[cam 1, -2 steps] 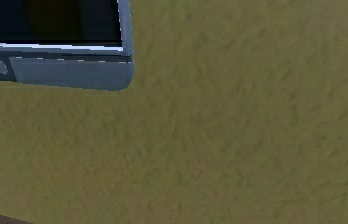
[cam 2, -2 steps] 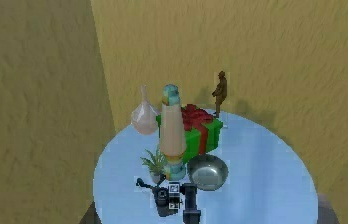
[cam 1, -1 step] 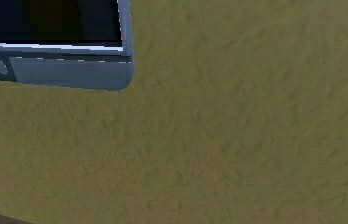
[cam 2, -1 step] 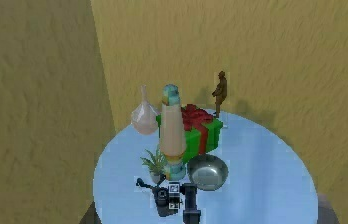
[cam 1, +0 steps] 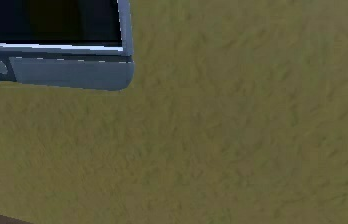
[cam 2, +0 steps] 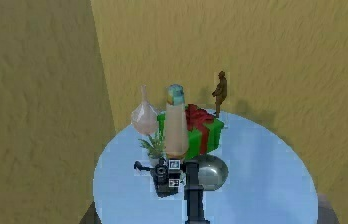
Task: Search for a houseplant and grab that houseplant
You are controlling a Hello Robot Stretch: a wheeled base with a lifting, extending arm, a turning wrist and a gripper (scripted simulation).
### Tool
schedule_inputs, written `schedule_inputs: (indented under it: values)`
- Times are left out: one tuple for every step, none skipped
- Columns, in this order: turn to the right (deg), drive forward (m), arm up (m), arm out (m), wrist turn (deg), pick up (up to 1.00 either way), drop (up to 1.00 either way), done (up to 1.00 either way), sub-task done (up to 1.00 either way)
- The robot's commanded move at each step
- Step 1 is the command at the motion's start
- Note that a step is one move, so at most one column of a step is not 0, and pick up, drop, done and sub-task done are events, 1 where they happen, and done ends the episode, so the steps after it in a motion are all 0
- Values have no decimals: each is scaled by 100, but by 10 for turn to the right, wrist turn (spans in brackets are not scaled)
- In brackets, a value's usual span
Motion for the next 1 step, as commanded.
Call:
schedule_inputs:
  values:
    - [0, 0, 0, 0, 0, 0, 0, 100, 0]
